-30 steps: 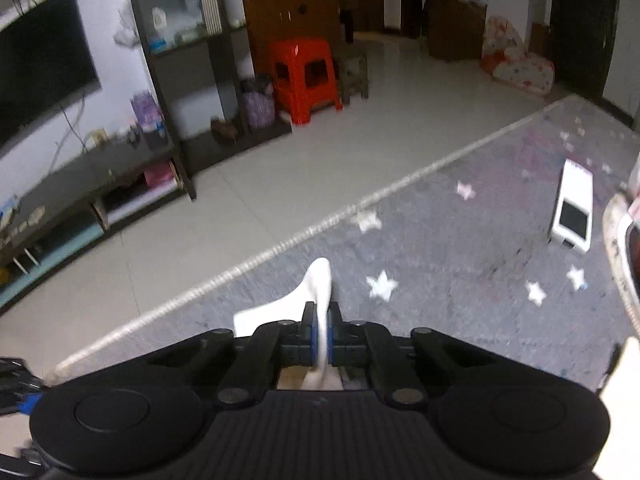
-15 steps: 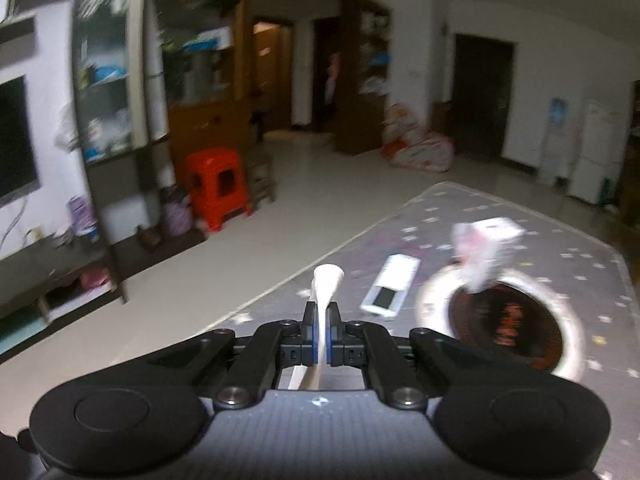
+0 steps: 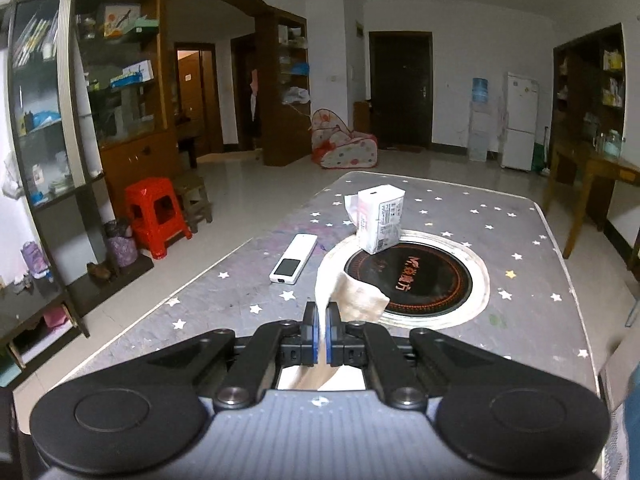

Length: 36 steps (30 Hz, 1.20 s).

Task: Fold clothes
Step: 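Lift the held side with the right gripper, fold it over the body, release, then move both open grippers to the shirt hem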

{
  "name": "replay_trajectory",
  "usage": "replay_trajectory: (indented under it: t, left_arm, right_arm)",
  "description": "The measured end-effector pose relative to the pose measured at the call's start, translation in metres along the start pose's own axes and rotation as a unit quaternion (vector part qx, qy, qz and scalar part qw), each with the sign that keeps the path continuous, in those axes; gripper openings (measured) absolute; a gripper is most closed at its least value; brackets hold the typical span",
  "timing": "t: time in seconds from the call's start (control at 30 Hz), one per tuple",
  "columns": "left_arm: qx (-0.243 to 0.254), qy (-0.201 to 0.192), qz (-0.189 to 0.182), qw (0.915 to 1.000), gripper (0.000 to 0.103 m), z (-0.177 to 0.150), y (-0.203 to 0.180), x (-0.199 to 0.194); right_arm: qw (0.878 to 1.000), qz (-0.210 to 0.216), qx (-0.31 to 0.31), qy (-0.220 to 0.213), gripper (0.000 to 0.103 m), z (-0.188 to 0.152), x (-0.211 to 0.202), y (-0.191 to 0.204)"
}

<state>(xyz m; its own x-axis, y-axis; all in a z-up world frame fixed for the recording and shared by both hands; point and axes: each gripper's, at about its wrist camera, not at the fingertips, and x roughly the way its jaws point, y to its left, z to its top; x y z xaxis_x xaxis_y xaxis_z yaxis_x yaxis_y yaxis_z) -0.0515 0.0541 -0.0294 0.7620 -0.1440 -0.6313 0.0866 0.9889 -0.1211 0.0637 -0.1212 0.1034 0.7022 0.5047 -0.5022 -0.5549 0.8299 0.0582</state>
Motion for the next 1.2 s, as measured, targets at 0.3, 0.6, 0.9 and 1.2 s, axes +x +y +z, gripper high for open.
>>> replay_trajectory:
  t: [0.3, 0.6, 0.9, 1.2]
  left_arm:
    - [0.017, -0.006, 0.025, 0.9995, 0.005, -0.005, -0.002, -0.007]
    - [0.052, 0.009, 0.034, 0.998, 0.005, -0.013, -0.004, -0.006]
    - [0.052, 0.032, 0.018, 0.998, 0.014, -0.008, 0.007, -0.014]
    - [0.038, 0.003, -0.033, 0.9987, 0.017, 0.03, 0.004, -0.02]
  right_arm:
    - [0.999, 0.02, 0.022, -0.026, 0.003, -0.004, -0.015, -0.003]
    - [0.98, -0.033, 0.189, 0.043, 0.003, -0.109, -0.03, -0.075]
    - [0.962, -0.042, 0.26, 0.078, 0.022, -0.173, -0.052, -0.11]
    - [0.984, -0.045, 0.158, 0.071, 0.022, -0.146, -0.043, -0.103]
